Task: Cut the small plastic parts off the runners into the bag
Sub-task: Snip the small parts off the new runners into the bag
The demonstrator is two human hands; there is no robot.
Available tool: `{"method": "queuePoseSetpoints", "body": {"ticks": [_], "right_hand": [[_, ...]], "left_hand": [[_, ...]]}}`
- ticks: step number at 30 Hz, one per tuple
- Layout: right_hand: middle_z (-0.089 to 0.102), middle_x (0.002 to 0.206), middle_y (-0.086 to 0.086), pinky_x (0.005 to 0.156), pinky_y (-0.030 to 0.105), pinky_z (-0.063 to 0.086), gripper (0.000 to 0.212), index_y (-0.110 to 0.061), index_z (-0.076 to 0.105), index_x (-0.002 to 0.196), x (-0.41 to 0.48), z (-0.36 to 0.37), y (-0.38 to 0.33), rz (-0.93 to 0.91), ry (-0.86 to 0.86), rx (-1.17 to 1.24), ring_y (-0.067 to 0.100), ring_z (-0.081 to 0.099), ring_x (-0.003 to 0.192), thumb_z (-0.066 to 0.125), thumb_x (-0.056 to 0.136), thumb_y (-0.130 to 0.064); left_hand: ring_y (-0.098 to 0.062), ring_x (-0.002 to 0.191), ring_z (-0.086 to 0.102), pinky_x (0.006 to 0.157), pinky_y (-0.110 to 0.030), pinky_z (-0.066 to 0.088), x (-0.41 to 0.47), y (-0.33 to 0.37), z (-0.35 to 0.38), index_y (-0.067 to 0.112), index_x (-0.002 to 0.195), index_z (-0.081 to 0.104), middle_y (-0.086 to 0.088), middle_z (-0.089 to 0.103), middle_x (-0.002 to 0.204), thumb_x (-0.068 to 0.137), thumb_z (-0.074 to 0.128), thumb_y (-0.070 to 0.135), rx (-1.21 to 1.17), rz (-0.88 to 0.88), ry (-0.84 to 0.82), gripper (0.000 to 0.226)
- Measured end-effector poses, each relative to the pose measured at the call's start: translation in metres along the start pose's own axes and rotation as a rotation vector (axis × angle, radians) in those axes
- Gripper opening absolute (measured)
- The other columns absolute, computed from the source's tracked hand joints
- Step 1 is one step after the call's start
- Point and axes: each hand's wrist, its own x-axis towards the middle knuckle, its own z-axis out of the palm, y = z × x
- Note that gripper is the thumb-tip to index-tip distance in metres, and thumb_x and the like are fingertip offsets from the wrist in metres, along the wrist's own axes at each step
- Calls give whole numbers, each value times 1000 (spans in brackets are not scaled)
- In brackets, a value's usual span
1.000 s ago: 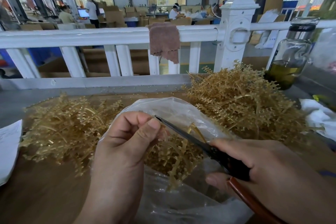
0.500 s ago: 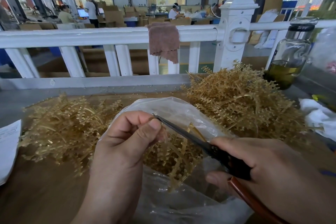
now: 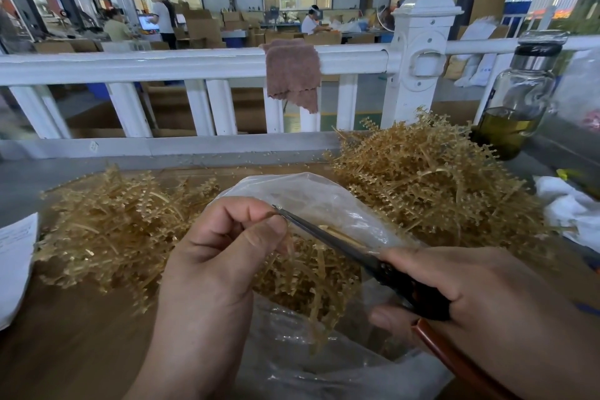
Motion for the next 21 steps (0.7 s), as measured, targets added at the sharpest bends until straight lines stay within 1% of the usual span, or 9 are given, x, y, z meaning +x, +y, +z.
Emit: {"method": "queuePoseSetpoints", "body": {"ticks": [4, 6, 7, 10, 13, 16, 19, 21], "right_hand": [[63, 80, -27, 58, 15, 48, 54, -46, 62, 105, 0, 1, 1, -25, 38, -21, -8, 60, 74, 38, 74, -84], [61, 79, -27, 65, 14, 47, 52, -45, 61, 99, 0, 2, 2, -37, 35, -20, -9, 59, 76, 37, 74, -84], [59, 75, -26, 67, 12, 45, 50, -43, 61, 95, 0, 2, 2, -46, 36, -17, -9, 58, 74, 38, 75, -83], [54, 66, -27, 65, 8, 43, 42, -41, 60, 90, 1, 3, 3, -55, 67, -18, -11, 55, 68, 43, 77, -77], [53, 66, -27, 64, 8, 42, 40, -40, 57, 86, 0, 3, 3, -42, 56, 1, -11, 54, 66, 43, 76, -77], [57, 70, -26, 66, 9, 43, 44, -39, 60, 87, 0, 3, 4, -33, 38, 4, -10, 56, 69, 41, 75, -77], [59, 76, -27, 66, 9, 43, 48, -39, 61, 91, 0, 3, 3, -9, 17, 8, -11, 57, 72, 39, 75, -78], [60, 76, -25, 64, 11, 43, 47, -38, 62, 90, 0, 3, 3, -7, 17, 13, -9, 58, 71, 40, 75, -78]], "left_hand": [[-23, 72, 61, 77, -35, 46, 0, -2, 0, 20, 76, 71, -9, 65, 71, 72, 73, 32, 0, 8, 4, 13], [-23, 73, 61, 76, -31, 48, 0, -2, 0, 19, 77, 71, -9, 65, 72, 73, 73, 32, 2, 3, 0, 14], [-22, 73, 61, 74, -28, 50, 0, -2, 0, 19, 77, 71, -9, 65, 72, 73, 73, 33, 1, -1, -2, 15], [-23, 73, 62, 70, -23, 52, 0, -2, 1, 17, 78, 71, -11, 66, 72, 72, 73, 33, -15, -16, -1, 17], [-25, 74, 63, 71, -26, 53, -1, -2, 1, 17, 79, 71, -13, 66, 74, 72, 74, 34, -13, -23, -5, 18], [-25, 75, 63, 73, -28, 52, -1, -2, 2, 18, 78, 71, -14, 66, 74, 72, 73, 34, -8, -29, -6, 18], [-21, 73, 62, 71, -22, 51, -1, -1, 3, 17, 77, 71, -14, 65, 73, 73, 73, 34, -17, -27, -9, 18], [-18, 71, 60, 69, -20, 50, -1, 0, 4, 17, 76, 70, -13, 64, 72, 72, 73, 34, -23, -32, -10, 18]]}}
